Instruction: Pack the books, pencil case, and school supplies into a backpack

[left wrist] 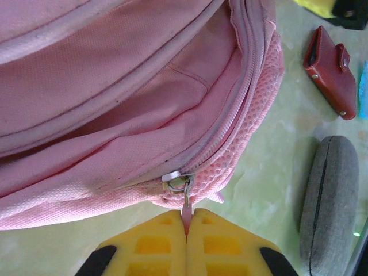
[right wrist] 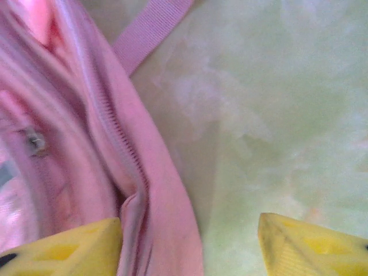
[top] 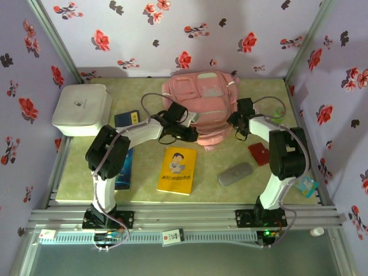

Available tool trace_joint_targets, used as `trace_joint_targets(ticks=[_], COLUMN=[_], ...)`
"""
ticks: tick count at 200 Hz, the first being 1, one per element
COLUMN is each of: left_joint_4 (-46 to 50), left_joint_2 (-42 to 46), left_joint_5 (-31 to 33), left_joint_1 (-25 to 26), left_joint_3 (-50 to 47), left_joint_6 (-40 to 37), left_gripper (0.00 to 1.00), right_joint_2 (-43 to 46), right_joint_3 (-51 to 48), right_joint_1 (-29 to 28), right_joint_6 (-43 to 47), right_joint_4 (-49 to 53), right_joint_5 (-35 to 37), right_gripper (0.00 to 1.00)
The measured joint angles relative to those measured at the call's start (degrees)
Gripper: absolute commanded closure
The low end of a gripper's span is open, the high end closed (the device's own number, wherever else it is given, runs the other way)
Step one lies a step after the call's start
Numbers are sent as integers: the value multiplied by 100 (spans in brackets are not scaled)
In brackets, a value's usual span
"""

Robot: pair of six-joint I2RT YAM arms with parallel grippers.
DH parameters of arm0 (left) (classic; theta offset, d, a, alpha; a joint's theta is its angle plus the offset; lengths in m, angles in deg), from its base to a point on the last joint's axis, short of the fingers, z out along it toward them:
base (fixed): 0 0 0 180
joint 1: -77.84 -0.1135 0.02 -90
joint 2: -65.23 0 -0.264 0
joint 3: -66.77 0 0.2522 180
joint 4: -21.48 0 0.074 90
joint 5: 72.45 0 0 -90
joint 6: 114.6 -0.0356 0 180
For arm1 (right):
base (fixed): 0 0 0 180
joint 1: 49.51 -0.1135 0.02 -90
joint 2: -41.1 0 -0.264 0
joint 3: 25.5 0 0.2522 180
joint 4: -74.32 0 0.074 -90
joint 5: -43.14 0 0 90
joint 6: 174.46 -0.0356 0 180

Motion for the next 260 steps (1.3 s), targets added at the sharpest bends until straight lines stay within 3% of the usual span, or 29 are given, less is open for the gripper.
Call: trace_joint_targets(ticks=[51, 74, 115, 127, 158, 184, 224, 260], left_joint_4=[7, 61, 223, 264, 479, 894, 1390, 1775], left_joint_2=[-131, -166, -190, -190, -190, -190, -190, -190], left_joint_5=[210, 264, 345, 363, 474, 826, 1377, 1818], left_joint_1=[162, 203, 238, 249, 262, 275, 179, -238], left_joint_3=[173, 214, 289, 321, 420, 612, 682, 686], left_joint_6=[269, 269, 260, 254, 173, -81, -546, -866], left_gripper=[100, 100, 100, 100, 100, 100, 100, 100], right_joint_2=[1390, 1445, 1213, 1010, 538, 415, 415, 352], right_joint_3=[-920, -1281, -1322, -1257, -1075, -1036, -1012, -898], right_joint_1=[-173, -472, -1113, -1176, -1193, -1204, -1283, -1294], right_joint_6=[-861, -1373, -2013, -2118, -2232, -2232, -2083, -1945], right_joint_4=[-39, -140, -387, -448, -494, -492, -468, -334], right_joint_5=[-525, -745, -822, -846, -817, -667, -378, -166], right_gripper=[19, 2, 1, 5, 34, 50, 59, 65])
